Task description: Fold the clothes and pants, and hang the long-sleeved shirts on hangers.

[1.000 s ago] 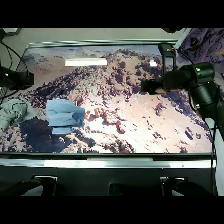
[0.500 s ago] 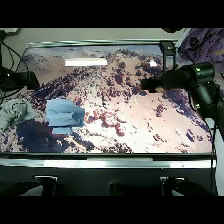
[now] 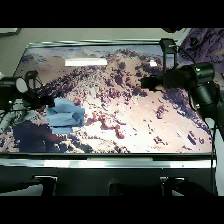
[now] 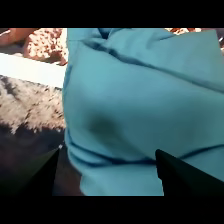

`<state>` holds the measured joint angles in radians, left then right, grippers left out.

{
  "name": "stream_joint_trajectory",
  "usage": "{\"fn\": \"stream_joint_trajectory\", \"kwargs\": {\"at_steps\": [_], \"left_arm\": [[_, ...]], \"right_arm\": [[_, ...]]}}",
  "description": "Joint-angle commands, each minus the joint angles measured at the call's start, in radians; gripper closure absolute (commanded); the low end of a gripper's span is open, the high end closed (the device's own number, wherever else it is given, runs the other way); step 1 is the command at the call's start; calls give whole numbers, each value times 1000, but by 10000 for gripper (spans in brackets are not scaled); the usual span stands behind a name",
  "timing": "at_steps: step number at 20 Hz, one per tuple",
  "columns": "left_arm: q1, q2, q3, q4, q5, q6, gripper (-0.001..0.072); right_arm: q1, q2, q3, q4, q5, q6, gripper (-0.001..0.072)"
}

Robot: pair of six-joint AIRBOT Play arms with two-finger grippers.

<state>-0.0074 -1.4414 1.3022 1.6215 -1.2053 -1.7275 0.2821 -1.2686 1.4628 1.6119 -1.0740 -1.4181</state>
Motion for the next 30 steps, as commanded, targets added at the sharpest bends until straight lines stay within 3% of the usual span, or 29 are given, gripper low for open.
{"fn": "stream_joint_trajectory", "kwargs": {"at_steps": [1,3,4,5,6,9,14,15,17,21,22,23,24,25,28,30], "left_arm": [[6,-93,-103,-92,225,-1,-13],[6,-151,-102,-139,249,-1,-13],[6,-170,-101,-161,242,-1,104],[6,-174,-100,-192,220,-1,573],[4,-168,-94,-223,189,4,684],[-47,-114,-48,-315,109,90,686],[-315,4,76,-541,73,79,685],[-378,3,97,-570,87,58,685],[-516,-6,98,-578,197,-12,685],[-704,-131,98,-575,435,-79,673],[-724,-166,100,-576,473,-91,587],[-729,-193,100,-576,495,-108,410],[-717,-203,101,-576,496,-117,238],[-686,-196,105,-574,472,-116,162],[-517,-126,131,-488,294,-113,162],[-377,-63,132,-415,193,-112,163]], "right_arm": [[1,0,1,0,-1,1,677],[1,0,1,0,-1,1,677],[1,0,1,0,0,1,677],[1,0,1,0,2,1,677],[1,0,1,0,-1,1,677],[1,8,1,3,-39,0,677],[1,53,1,-32,-203,-48,673],[1,62,1,-44,-247,-69,640],[1,75,1,-66,-332,-98,552],[1,77,0,-80,-363,-126,479],[1,77,-2,-82,-342,-136,478],[1,77,-8,-93,-315,-146,435],[1,77,-17,-117,-290,-152,340],[0,77,-26,-156,-267,-150,260],[-129,77,-35,-142,-236,-122,218],[-328,77,-101,50,-214,-112,210]]}}
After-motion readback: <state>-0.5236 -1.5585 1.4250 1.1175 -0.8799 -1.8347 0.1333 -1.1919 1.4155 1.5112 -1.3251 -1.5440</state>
